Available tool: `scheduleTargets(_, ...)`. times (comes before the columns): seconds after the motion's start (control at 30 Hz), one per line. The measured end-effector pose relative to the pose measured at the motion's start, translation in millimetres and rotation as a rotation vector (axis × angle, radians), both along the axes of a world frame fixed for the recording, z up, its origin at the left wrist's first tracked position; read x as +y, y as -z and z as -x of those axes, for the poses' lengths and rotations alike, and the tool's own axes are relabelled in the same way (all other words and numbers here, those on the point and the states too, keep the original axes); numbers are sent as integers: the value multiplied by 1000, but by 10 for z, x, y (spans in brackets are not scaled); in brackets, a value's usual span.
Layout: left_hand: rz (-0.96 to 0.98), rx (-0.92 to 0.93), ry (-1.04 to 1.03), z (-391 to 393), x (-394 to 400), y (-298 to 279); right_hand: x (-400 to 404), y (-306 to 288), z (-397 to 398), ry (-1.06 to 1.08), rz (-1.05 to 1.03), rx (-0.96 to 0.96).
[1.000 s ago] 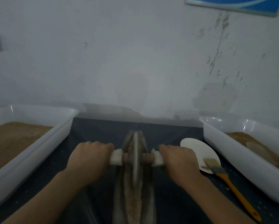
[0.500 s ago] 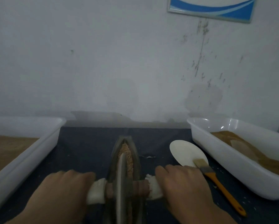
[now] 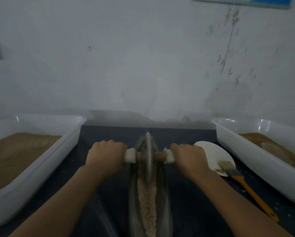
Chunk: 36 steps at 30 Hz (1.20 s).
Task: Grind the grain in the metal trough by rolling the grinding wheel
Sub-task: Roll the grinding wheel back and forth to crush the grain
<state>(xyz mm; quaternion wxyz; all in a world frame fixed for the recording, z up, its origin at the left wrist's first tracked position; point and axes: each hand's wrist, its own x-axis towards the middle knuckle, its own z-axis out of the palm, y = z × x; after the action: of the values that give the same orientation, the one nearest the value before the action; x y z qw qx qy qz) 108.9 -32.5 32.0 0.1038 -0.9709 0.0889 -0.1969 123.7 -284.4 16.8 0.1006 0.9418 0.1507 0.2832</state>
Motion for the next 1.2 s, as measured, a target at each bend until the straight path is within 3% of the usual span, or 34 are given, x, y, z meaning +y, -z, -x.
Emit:
scheduleTargets(0.23,47,49,51,765,150,104,-98,-73,857,-167,28,-103)
scheduleTargets(0.33,71,-37,131,977,187,105,-148,-155,1107,-171,54,-120)
scheduleTargets(0.47,61,39,34,836,182,131,-119,-104,897,-148,38,-73)
scheduleTargets(0.77,46,-36,-6,-28,101,103,10,-70,-65,-6,69,-53)
scheduleTargets(0.97,30,24,56,526,155,116,-58,-92,583,-115,31,-24)
scheduleTargets(1.13,-7,-81,237,981,205,21,-204,-58,1091,-242,-51,-118)
scheduleTargets(1.2,-21,-92,217,937,189,21,-221,-38,1074,-225,-50,-98)
